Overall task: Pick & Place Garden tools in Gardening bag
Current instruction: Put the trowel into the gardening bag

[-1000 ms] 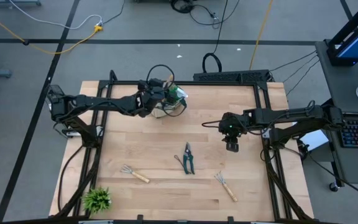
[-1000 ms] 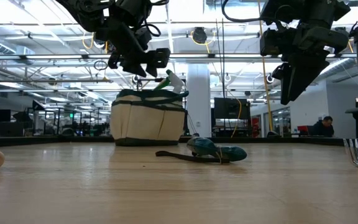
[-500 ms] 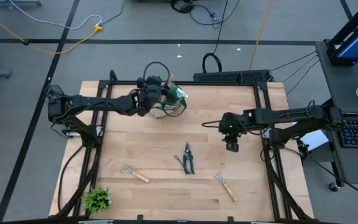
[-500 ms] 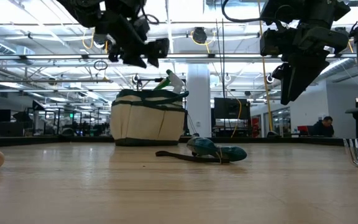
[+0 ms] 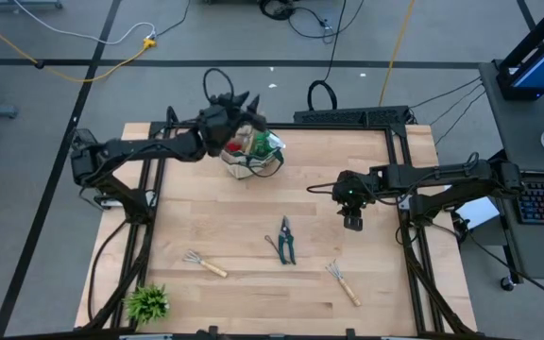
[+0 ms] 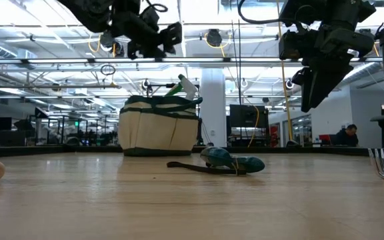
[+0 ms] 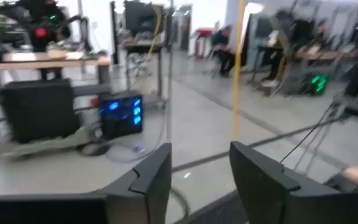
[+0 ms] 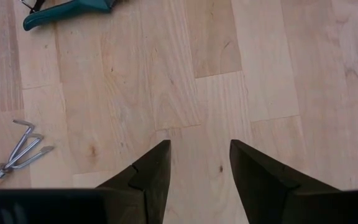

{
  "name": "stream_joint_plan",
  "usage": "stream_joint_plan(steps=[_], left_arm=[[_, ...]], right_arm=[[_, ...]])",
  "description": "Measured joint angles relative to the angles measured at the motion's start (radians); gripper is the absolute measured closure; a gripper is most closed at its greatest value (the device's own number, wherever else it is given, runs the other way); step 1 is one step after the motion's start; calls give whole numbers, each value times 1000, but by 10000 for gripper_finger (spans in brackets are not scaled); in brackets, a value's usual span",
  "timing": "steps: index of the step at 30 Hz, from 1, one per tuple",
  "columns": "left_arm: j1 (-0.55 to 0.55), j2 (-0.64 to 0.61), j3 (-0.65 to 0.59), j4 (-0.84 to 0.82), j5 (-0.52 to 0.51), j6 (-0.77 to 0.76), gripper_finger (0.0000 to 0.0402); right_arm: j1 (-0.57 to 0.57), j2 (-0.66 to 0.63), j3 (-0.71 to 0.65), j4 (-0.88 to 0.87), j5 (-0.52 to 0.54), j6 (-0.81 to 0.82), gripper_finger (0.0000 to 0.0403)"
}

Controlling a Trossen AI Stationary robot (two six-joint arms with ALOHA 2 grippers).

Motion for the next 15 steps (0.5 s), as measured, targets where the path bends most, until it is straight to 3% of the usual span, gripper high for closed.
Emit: stream_joint_plan(steps=[6, 15], left_arm=[[23, 100, 138, -70, 109, 79, 289], [46, 282, 471, -542, 139, 185, 307]], right_arm=[[0, 0, 0, 0, 3, -3, 248], [0, 0, 0, 0, 4, 0, 248]])
